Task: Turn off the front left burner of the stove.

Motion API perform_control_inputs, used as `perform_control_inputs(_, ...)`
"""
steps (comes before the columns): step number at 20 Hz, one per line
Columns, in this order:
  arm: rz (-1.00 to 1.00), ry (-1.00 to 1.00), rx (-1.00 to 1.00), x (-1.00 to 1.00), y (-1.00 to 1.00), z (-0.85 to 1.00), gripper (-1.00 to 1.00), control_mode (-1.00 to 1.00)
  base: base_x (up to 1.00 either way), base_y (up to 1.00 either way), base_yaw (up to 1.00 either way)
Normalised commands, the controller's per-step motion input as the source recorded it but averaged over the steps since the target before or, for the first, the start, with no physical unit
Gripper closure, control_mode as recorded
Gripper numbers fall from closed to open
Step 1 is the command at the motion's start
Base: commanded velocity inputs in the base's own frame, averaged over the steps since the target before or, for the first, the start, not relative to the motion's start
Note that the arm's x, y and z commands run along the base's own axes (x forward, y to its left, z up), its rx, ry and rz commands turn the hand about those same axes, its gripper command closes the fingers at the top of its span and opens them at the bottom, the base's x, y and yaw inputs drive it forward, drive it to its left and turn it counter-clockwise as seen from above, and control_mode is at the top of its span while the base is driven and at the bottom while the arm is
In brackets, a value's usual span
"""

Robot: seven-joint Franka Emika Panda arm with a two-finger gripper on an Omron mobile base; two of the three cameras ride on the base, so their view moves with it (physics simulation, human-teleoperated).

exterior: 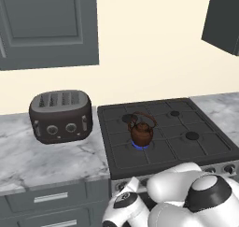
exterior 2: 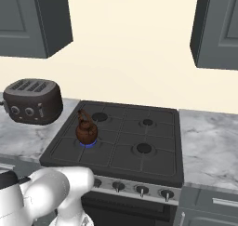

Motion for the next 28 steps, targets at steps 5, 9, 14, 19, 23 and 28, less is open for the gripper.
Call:
perform_control_inputs(5, -0.20, -0.31, 0.35, -0.01, -0.02, 0.00, 1.00, -1.00, 0.00, 0.00, 0.00)
perform_control_inputs(9, -0.21, -0.29, 0.36, 0.00, -0.08, 0.06, 1.00, -1.00, 0.00, 0.00, 0.00)
perform_control_inputs(14, -0.24, -0.28, 0.38, -0.04, -0.08, 0.24, 1.00, -1.00, 0.00, 0.00, 0.00)
perform_control_inputs(19, -0.32, -0.24, 0.46, -0.37, -0.14, 0.39, 1.00, -1.00, 0.00, 0.00, 0.00)
perform_control_inputs(23, -0.44, -0.21, 0.45, -0.48, -0.08, 0.13, 1.00, -1.00, 0.00, 0.00, 0.00)
perform_control_inputs(28, -0.55, -0.22, 0.43, -0.27, 0.00, 0.08, 1.00, -1.00, 0.00, 0.00, 0.00)
